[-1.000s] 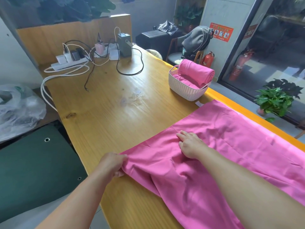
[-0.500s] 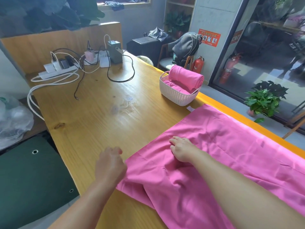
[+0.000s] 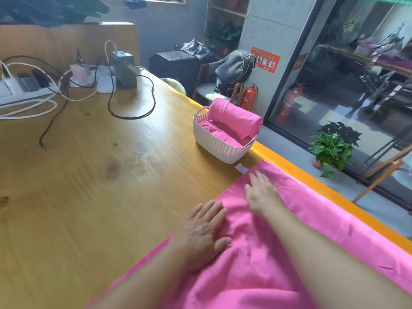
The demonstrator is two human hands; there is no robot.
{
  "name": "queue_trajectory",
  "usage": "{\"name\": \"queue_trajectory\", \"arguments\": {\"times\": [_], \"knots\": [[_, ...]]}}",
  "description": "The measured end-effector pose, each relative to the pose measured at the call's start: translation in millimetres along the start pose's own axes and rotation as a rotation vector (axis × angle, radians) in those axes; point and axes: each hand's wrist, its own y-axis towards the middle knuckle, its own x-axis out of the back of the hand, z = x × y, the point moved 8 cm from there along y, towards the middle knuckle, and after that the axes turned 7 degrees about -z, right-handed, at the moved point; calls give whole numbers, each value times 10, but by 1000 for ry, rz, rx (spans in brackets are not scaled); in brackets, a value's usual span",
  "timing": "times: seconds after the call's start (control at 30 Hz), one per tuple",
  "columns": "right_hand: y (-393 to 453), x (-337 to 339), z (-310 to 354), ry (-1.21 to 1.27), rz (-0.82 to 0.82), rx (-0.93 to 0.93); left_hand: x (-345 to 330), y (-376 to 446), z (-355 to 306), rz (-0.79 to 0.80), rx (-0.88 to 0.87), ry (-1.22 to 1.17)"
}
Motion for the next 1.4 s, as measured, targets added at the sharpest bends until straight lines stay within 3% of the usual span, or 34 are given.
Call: {"name": "queue_trajectory", "arguments": {"times": [0.27, 0.37, 0.5, 0.6, 0.7, 0.8, 0.9, 1.0, 1.2, 1.4], "knots": [[569, -162, -586, -68, -23, -68, -109, -40, -28, -179, -137, 46], [618, -182, -607, -65, -44, -58, 124, 163, -58, -296, -97, 12], [666, -125, -599, 130, -83, -39, 223, 838, -208, -477, -87, -57], [519, 83, -786, 361, -202, -81, 47, 1310, -341, -342, -101, -105], [118, 298, -1165, 367, -362, -137, -93, 1611, -653, -180, -186, -159], [-324, 506, -1778, 298, -417, -251, -212, 1846, -1120, -68, -278, -258], [-790, 732, -2458, 213, -361, -387, -355, 2030, -1626, -46, -390, -271], [-1280, 864, -3087, 141, -205, -516, -485, 2194, -2091, 8, -448, -266], [-1811, 794, -3611, 48, 0, -512, -719, 2383, -2463, 224, -443, -6], [-1908, 776, -3871, 149, -165, -548, -726, 2408, -2517, 402, -417, 201]]}}
